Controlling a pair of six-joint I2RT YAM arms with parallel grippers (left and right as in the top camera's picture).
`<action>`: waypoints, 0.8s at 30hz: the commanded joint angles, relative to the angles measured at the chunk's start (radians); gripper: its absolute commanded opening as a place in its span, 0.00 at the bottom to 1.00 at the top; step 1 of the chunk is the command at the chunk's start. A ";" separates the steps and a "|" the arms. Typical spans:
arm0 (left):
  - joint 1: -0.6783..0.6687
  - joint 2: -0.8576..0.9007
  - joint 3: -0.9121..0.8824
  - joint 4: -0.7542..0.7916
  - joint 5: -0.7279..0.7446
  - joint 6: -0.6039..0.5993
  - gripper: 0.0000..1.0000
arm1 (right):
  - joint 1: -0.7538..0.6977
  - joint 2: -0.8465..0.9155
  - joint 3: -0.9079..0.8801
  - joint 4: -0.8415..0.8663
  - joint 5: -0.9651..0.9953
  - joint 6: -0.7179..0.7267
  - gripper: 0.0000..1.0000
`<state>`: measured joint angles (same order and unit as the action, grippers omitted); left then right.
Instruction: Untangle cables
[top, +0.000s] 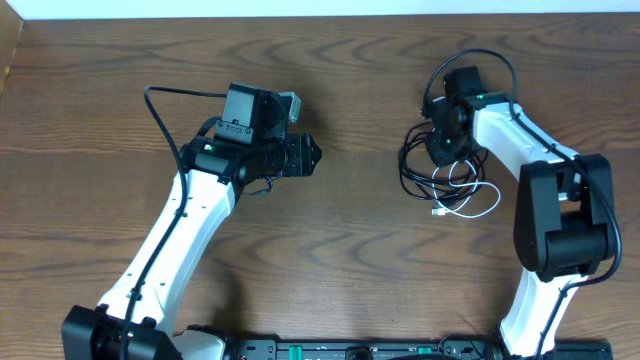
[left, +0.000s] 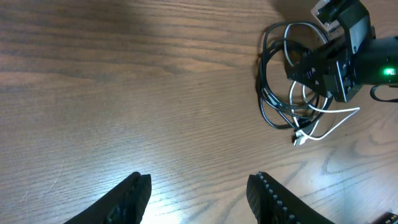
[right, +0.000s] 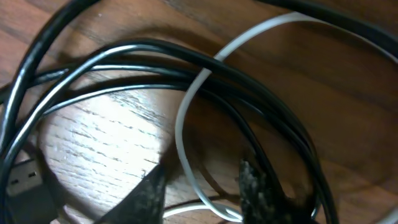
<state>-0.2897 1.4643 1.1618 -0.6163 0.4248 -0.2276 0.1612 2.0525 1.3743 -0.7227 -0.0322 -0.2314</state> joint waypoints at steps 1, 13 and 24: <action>-0.002 0.013 0.011 0.012 0.009 0.012 0.72 | -0.001 0.028 -0.071 -0.010 -0.003 0.037 0.25; -0.002 0.089 0.009 0.068 0.010 -0.112 0.86 | 0.004 0.020 -0.086 -0.040 0.022 0.344 0.01; -0.038 0.105 0.009 0.187 0.009 -0.156 0.95 | -0.018 -0.097 0.269 -0.391 -0.524 0.281 0.01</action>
<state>-0.3119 1.5623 1.1618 -0.4450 0.4248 -0.3630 0.1604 2.0243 1.5421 -1.0813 -0.2600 0.0933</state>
